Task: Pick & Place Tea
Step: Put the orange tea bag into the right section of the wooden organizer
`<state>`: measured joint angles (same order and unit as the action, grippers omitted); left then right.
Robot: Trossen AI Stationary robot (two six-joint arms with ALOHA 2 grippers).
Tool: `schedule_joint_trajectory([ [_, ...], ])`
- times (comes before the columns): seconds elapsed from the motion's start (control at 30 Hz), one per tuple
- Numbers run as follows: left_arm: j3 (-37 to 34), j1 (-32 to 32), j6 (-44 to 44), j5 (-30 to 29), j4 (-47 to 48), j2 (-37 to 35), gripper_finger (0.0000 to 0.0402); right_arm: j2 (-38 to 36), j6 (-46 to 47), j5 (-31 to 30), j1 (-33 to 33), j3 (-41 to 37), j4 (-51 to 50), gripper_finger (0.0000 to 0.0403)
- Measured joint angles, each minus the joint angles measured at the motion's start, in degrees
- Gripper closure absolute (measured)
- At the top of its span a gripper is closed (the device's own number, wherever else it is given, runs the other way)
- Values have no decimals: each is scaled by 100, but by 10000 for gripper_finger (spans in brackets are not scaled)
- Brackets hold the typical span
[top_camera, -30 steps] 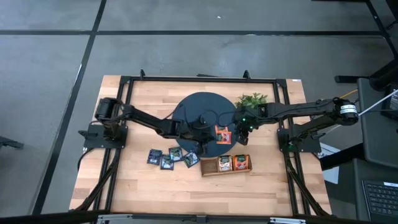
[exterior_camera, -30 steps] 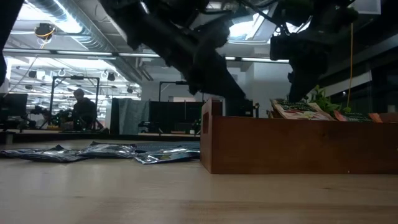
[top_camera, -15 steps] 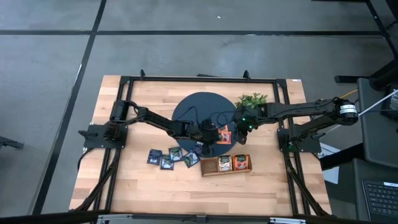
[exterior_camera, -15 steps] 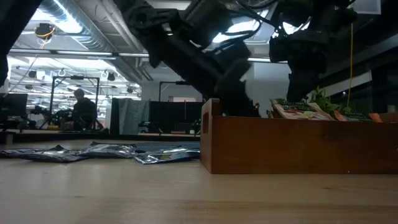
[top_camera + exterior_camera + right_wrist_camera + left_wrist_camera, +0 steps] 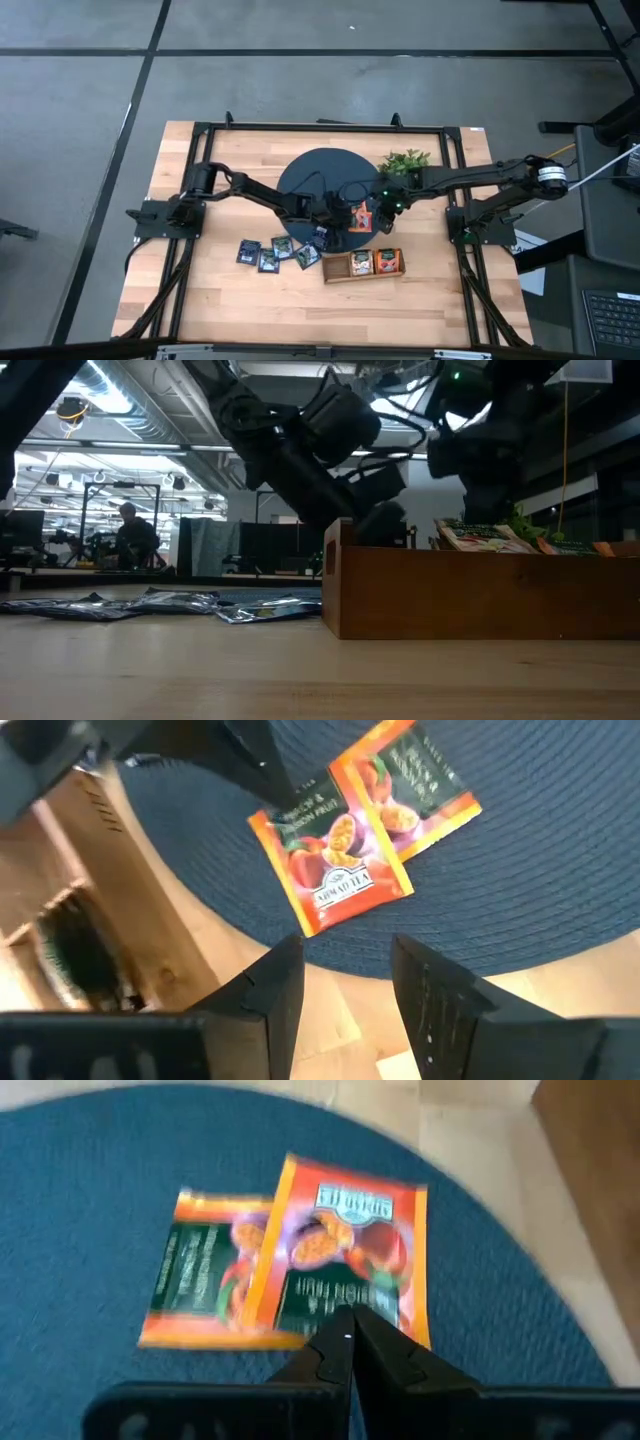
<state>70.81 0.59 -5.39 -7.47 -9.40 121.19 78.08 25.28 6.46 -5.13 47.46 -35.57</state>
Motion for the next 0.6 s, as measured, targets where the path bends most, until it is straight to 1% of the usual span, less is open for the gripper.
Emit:
schedule_joint_trajectory([
  [0.17,15,-7,-135,96,-43,182,400,380,-24,230,-82,-11,22,251],
  [0.23,19,-5,-155,102,-56,222,398,458,-66,228,-123,-11,25,251],
  [0.6,19,-5,-239,97,-16,234,397,480,-92,289,-381,-9,265,251],
])
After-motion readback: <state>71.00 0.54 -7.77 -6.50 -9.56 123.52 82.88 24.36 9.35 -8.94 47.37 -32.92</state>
